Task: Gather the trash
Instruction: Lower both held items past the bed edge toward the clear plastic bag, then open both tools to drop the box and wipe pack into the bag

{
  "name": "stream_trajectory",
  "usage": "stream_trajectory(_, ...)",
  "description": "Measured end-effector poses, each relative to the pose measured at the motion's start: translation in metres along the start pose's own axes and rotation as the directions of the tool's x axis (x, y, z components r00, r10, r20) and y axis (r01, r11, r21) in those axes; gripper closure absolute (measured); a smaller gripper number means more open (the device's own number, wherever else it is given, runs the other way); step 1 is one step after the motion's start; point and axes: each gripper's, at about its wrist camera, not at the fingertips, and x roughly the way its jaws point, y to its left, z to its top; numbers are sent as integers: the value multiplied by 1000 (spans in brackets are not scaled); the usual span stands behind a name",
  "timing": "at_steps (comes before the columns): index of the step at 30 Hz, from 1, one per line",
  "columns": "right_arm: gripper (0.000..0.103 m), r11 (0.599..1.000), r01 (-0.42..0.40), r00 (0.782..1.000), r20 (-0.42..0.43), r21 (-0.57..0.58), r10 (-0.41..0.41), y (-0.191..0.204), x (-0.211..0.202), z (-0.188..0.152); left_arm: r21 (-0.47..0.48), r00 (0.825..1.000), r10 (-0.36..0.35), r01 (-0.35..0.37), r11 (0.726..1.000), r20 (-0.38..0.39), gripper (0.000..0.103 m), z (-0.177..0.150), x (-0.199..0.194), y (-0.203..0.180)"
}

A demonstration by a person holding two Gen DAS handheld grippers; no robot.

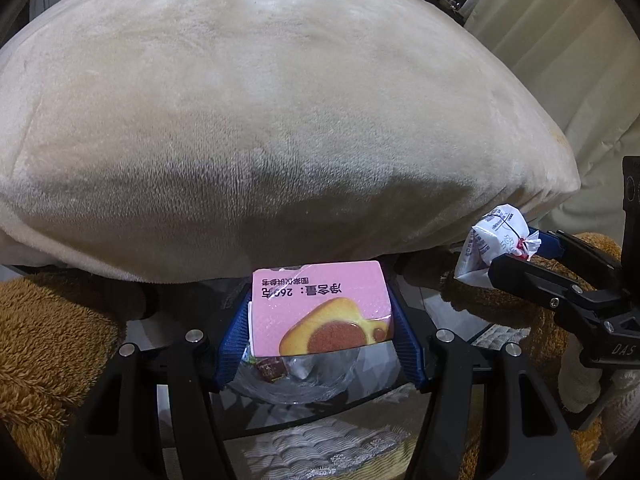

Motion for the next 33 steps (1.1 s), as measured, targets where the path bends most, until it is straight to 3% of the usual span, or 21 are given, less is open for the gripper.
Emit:
stream_trajectory(7, 30, 996, -25, 992, -124, 91, 36, -15, 25, 0, -49, 993, -6, 0, 999, -122, 41, -7, 26, 9)
stream_trajectory(17, 30, 971, -23, 956, -280, 237, 91, -36, 59, -4, -42, 968, -28, 18, 999, -251, 41, -16, 50, 7)
stream_trajectory(22, 30, 960, -22, 942, -316, 280, 114, -40, 68, -6, -32, 956, -26, 18, 999, -292, 41, -16, 53, 3)
stream_trajectory(33, 30, 967, -12, 937, -335, 254, 100, -35, 73, -11, -15, 942, -15, 11, 1000, -335, 41, -21, 59, 1)
